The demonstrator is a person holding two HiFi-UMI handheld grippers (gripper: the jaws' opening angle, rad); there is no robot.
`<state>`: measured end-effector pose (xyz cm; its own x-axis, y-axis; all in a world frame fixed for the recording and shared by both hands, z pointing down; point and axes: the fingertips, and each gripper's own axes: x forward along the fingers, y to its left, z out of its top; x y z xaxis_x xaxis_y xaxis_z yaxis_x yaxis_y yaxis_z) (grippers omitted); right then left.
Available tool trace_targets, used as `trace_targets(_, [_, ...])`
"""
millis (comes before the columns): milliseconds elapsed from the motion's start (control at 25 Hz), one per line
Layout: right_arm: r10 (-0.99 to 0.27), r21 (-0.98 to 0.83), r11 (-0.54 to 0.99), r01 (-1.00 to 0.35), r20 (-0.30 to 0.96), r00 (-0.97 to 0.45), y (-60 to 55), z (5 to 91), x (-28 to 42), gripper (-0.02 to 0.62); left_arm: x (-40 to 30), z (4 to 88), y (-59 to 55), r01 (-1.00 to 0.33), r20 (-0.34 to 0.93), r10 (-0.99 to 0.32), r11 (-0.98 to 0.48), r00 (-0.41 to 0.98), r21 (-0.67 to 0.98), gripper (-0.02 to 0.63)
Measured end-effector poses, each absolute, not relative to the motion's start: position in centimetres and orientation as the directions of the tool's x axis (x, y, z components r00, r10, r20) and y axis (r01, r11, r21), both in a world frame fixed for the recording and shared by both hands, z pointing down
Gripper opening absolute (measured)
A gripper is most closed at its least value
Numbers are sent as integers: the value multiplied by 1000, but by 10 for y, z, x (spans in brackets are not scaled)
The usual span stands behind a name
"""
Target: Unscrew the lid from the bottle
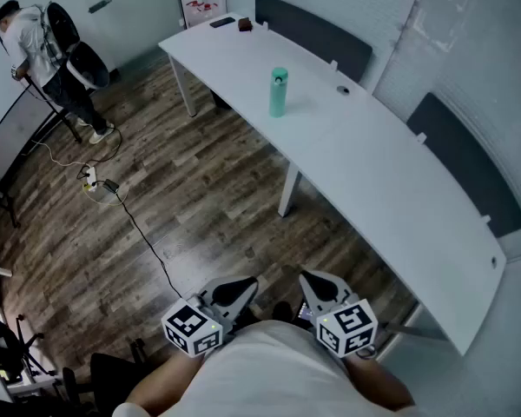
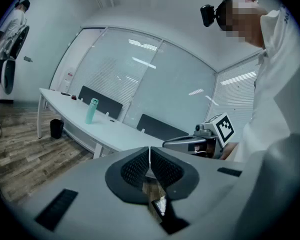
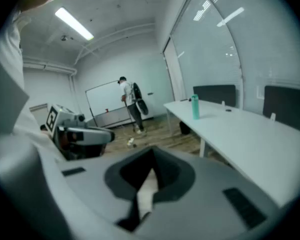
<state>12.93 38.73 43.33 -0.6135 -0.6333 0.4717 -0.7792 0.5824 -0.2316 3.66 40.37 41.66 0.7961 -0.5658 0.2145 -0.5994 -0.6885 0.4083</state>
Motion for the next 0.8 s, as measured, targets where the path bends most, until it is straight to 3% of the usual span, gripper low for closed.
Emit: trace_targets(800, [-666, -181, 573, -799, 464, -583, 381, 432, 76, 25, -25, 414, 394, -598, 171, -589, -681, 790, 423, 34])
